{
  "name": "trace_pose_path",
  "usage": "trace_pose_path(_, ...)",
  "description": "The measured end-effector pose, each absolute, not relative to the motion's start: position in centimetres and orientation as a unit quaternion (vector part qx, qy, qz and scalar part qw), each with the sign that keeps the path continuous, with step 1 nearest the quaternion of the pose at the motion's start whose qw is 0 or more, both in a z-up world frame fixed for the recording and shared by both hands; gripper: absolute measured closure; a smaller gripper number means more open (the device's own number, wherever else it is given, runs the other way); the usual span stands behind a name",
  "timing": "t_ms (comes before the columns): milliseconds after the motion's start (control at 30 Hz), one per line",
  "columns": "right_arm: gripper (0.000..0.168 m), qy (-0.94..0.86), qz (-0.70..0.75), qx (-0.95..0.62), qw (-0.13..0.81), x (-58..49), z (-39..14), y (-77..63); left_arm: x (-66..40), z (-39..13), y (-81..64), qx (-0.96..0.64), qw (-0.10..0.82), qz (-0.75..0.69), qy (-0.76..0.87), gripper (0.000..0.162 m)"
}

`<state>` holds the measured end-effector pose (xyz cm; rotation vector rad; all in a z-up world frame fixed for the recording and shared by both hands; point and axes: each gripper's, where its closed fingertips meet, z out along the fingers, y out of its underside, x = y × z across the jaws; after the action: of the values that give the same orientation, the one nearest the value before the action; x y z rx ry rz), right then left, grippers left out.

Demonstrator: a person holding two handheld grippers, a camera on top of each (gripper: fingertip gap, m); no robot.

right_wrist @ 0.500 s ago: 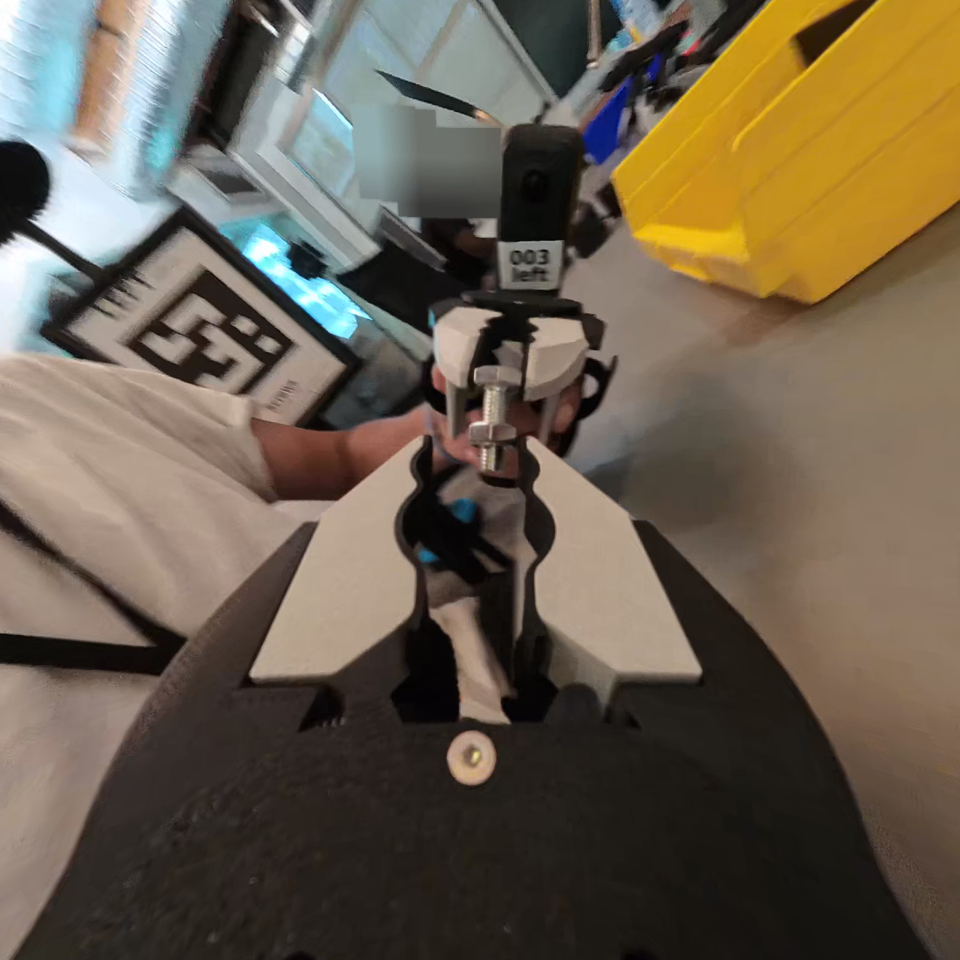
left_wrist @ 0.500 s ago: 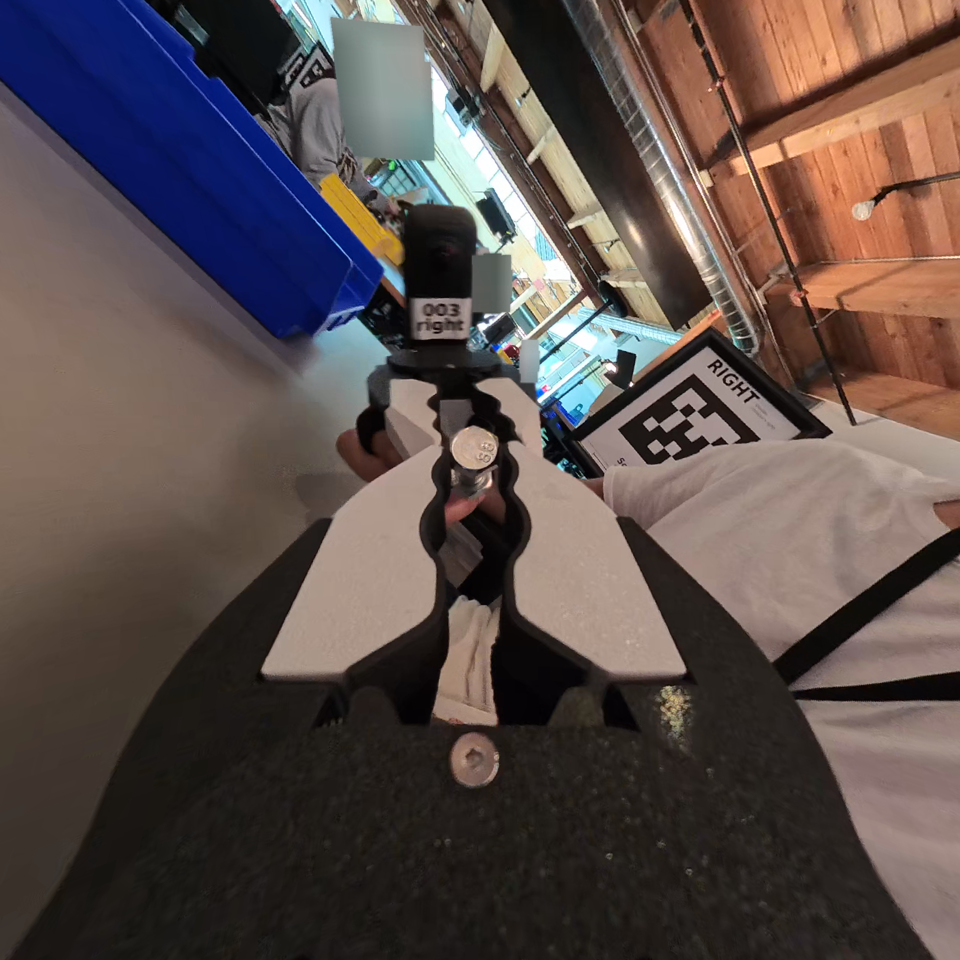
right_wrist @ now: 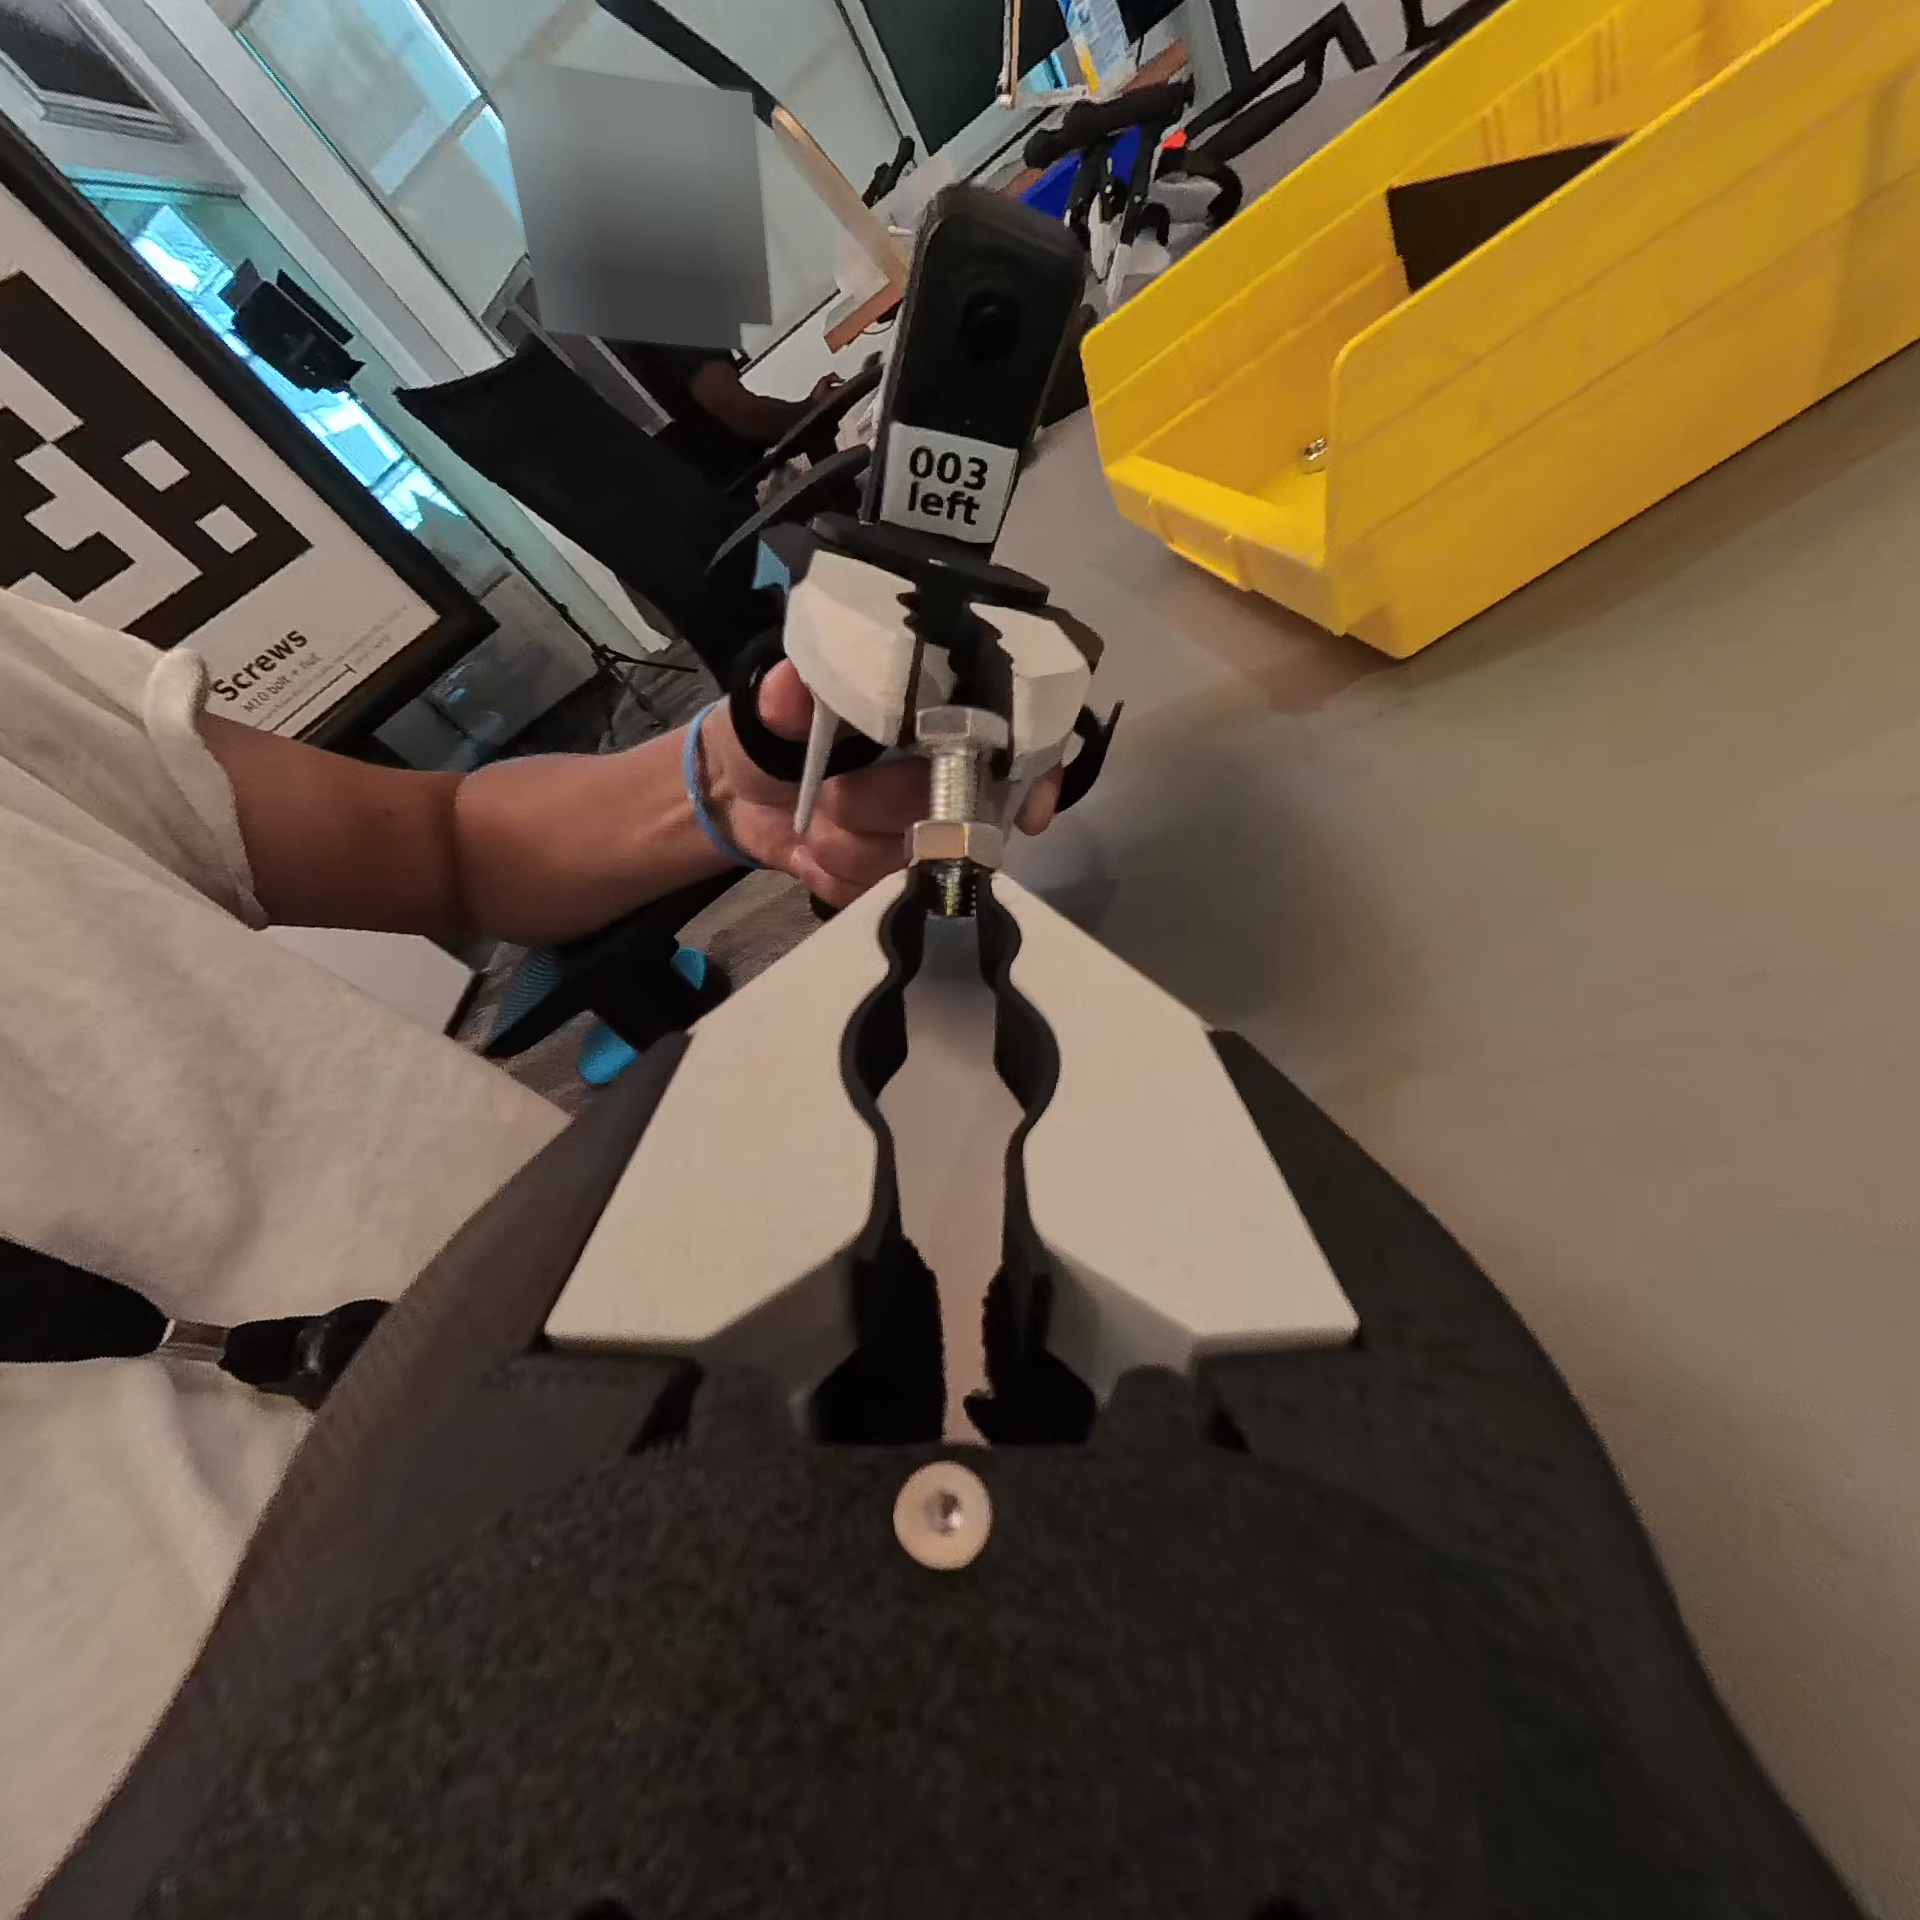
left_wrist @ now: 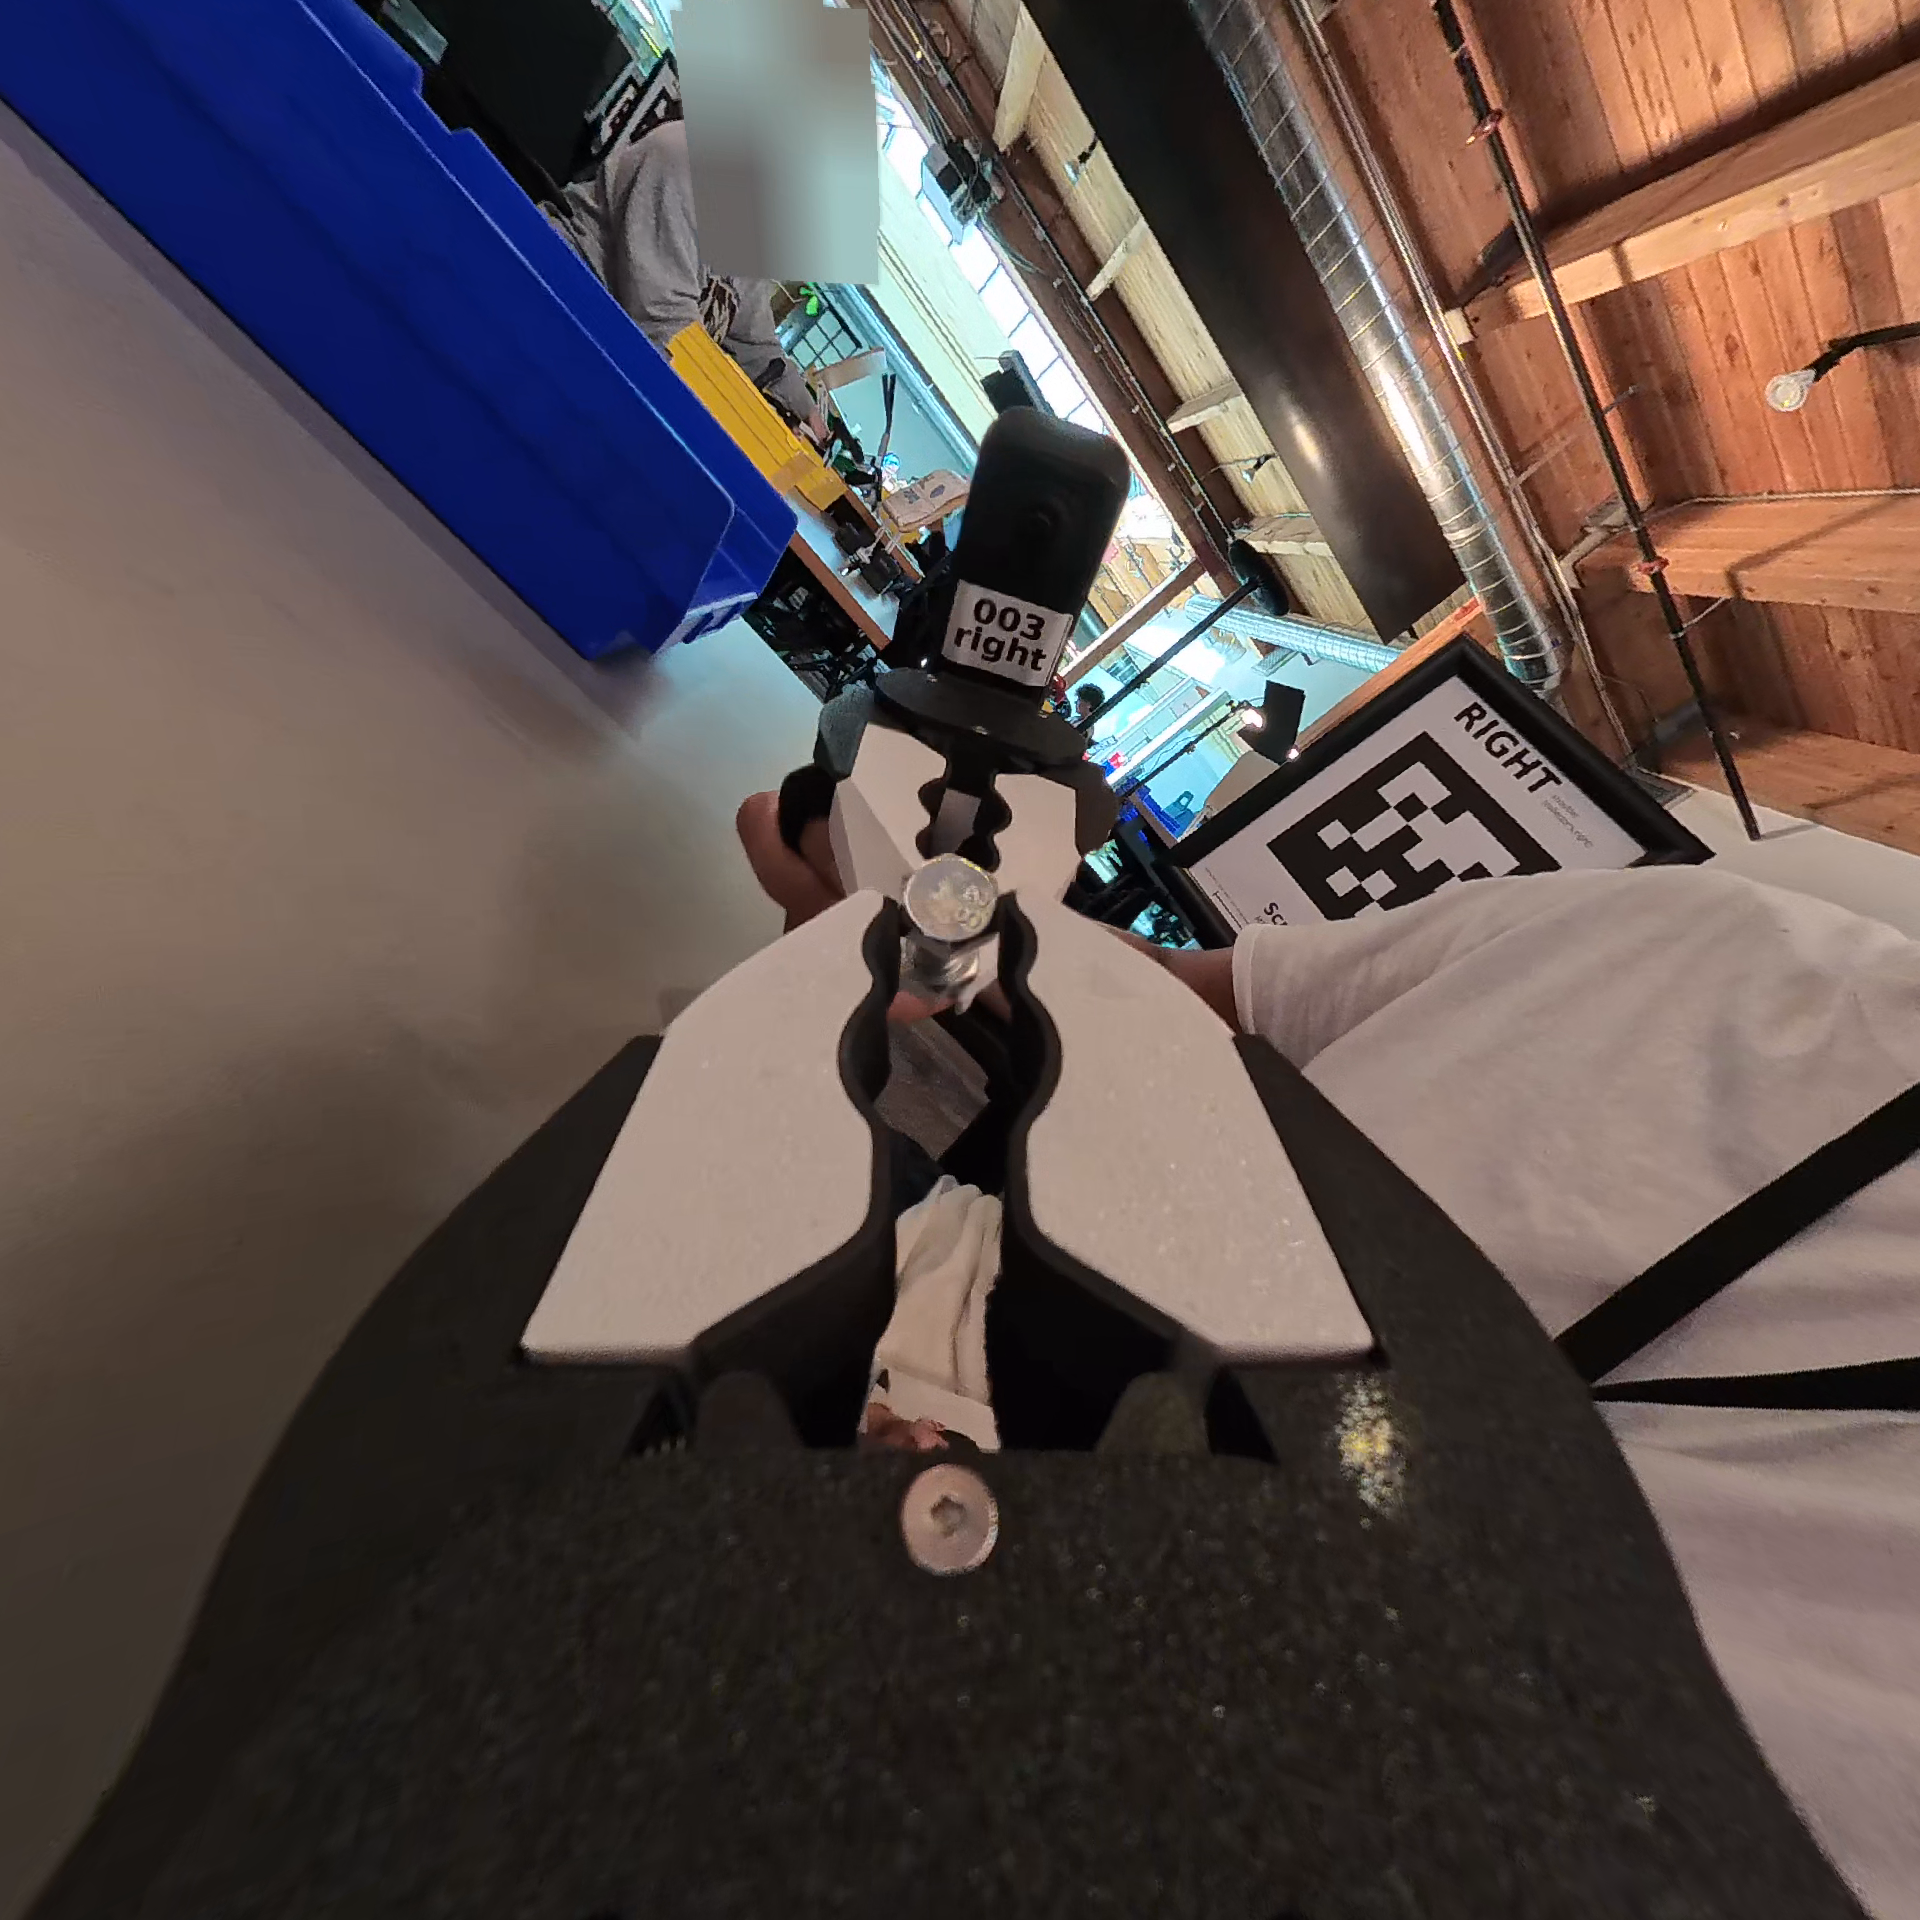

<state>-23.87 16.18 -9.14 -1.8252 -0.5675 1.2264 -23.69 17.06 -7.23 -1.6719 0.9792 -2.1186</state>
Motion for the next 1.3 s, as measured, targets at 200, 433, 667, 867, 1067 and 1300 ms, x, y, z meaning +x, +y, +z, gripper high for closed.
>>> trace_pose_path(200,0.159,-0.215,0.267,-0.759,0.554,-14.3,-3.8,19.7,-23.9,-7.4,18.9,-0.606,0.277,-0.633,0.394,0.12)
trace_pose_path(433,0.159,-0.213,-0.1,-0.911,0.339,11.9,-7.1,20.6,-23.1,-8.3,17.8,-0.612,0.258,-0.618,0.42,0.121)
trace_pose_path(667,0.159,-0.372,0.0,-0.92,0.123,13.6,-16.9,18.3,-23.2,-9.8,18.4,-0.624,0.307,-0.538,0.476,0.123)
trace_pose_path(867,0.159,-0.364,0.037,-0.927,0.082,14.6,-18.5,18.6,-23.1,-11.4,18.4,-0.627,0.315,-0.485,0.522,0.123)
trace_pose_path(1067,0.151,-0.346,-0.002,-0.928,0.139,15.1,-18.4,18.9,-23.2,-11.6,18.0,-0.628,0.319,-0.466,0.535,0.123)
trace_pose_path(1300,0.146,-0.185,-0.004,-0.888,0.421,10.5,-6.9,16.8,-27.5,-8.9,18.7,-0.651,0.278,-0.469,0.528,0.124)
